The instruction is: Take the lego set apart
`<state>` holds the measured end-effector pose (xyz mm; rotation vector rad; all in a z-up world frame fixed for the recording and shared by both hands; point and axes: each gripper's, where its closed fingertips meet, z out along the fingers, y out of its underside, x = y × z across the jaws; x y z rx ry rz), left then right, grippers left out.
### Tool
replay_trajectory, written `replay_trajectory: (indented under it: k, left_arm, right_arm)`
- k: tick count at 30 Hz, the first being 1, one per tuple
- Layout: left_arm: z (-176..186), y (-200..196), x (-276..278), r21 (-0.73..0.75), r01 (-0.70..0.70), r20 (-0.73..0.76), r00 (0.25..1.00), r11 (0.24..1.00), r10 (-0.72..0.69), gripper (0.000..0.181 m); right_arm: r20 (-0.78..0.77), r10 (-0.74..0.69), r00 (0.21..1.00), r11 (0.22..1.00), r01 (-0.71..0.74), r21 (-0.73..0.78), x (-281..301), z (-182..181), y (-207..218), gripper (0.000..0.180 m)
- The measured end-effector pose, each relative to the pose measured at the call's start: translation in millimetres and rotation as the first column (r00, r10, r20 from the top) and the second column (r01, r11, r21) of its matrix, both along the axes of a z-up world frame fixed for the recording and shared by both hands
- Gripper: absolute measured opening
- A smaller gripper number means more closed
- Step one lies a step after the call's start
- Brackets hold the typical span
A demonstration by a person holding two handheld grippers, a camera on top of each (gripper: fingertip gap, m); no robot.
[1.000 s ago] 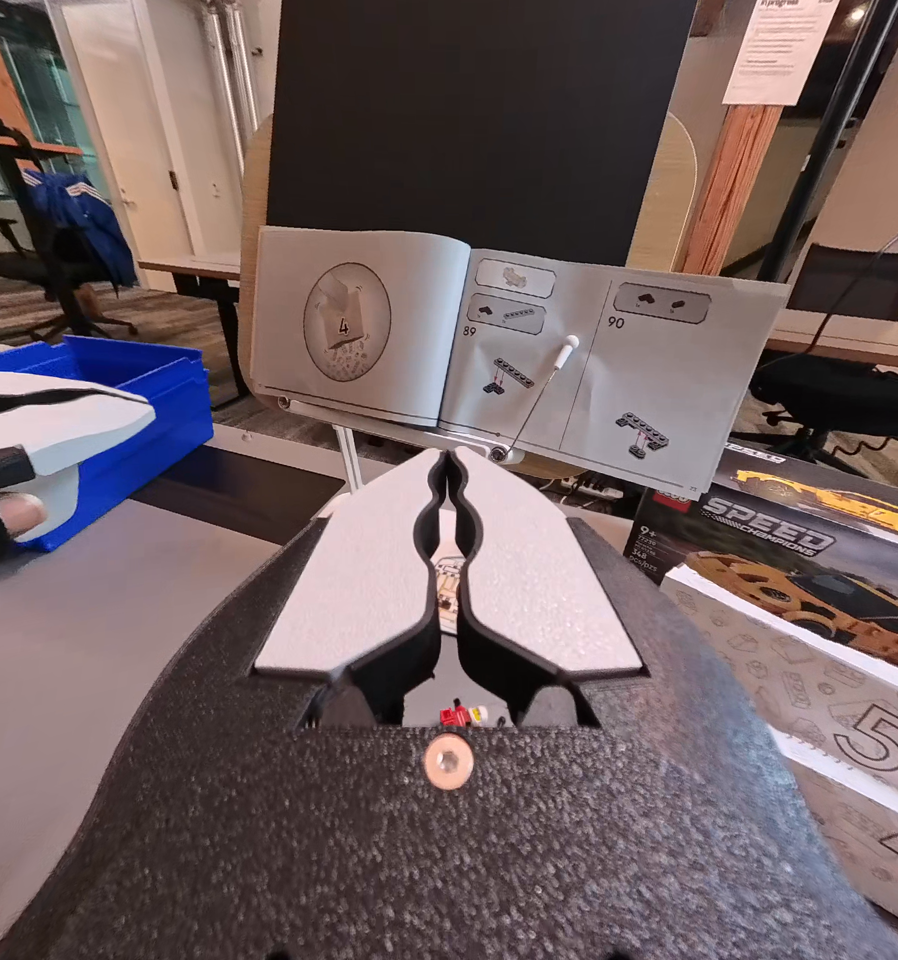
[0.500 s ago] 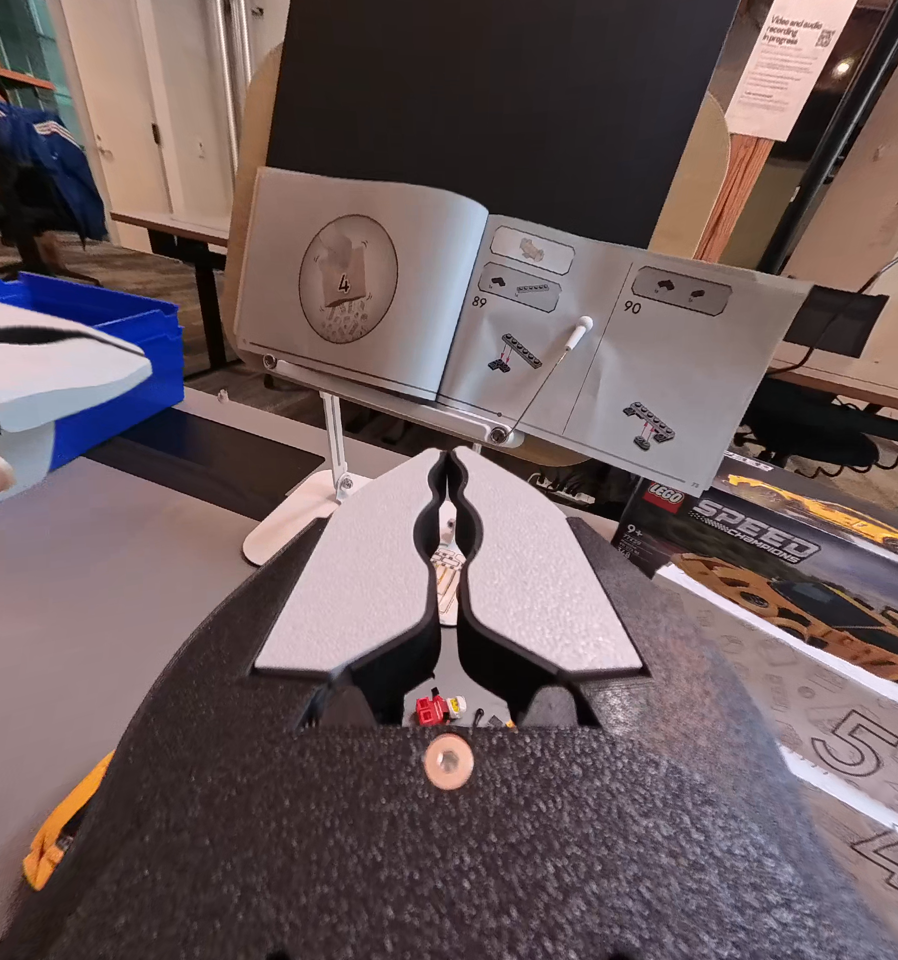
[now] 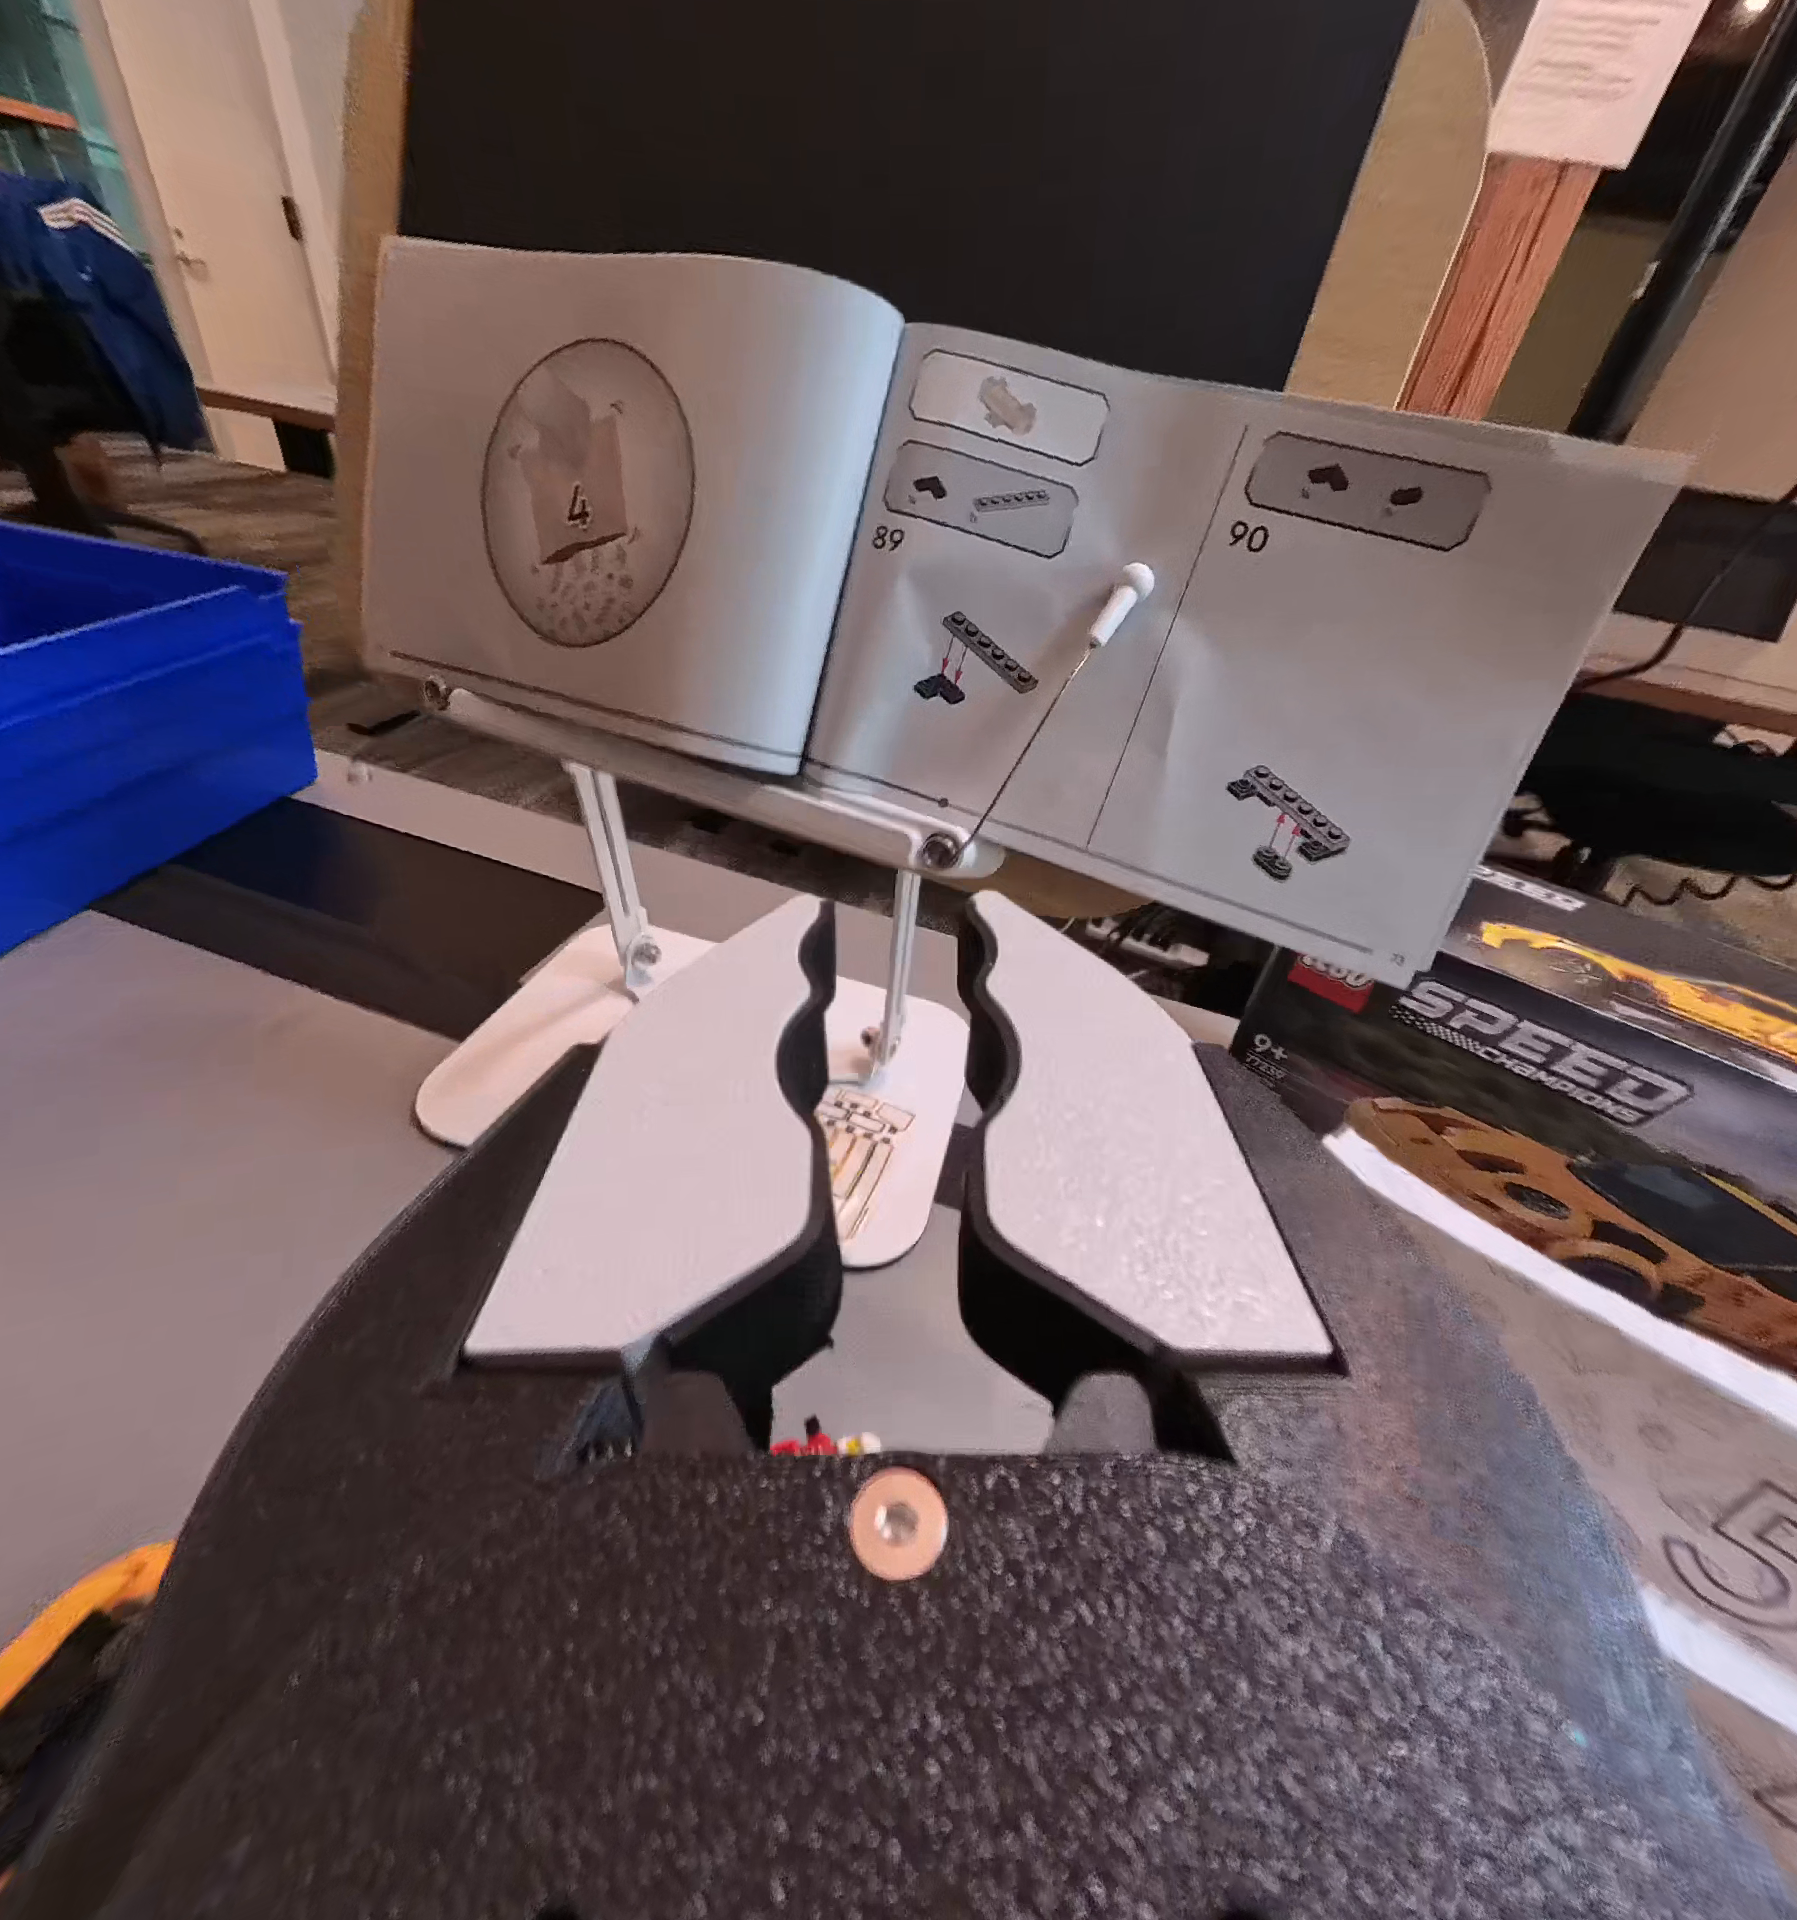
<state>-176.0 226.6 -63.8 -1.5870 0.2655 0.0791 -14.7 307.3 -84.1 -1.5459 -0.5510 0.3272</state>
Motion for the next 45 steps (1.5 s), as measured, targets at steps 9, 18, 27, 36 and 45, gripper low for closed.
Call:
replay_trajectory:
  k: [9,18,27,36,45]
  left_arm:
    - [-14,5,-6,-0.031,-0.005,-0.001,1.0,0.999,0.005,0.0]
    - [-29,9,-7,-0.07,0.009,0.008,1.0,0.998,-0.009,0.0]
    - [-26,7,-5,-0.06,0.017,0.013,1.0,0.998,-0.016,0.0]
    - [-30,8,-3,-0.075,0.032,0.03,0.999,0.997,-0.03,0.0]
    - [-33,9,-4,-0.088,0.043,0.059,0.998,0.995,-0.038,0.0]
  right_arm:
    - [0.017,-0.106,0.994,0.994,0.106,-0.039,-9,19,90,0.023]
    - [0.041,-0.133,0.99,0.991,0.133,0.0,-15,12,112,0.005]
    - [-0.182,-0.223,0.958,0.973,0.205,-0.11,16,-14,109,0.008]
    - [-0.259,-0.262,0.93,0.959,0.22,-0.179,29,-52,94,0.0]
    - [-0.138,-0.175,0.975,0.982,0.183,0.045,24,-17,64,0.005]
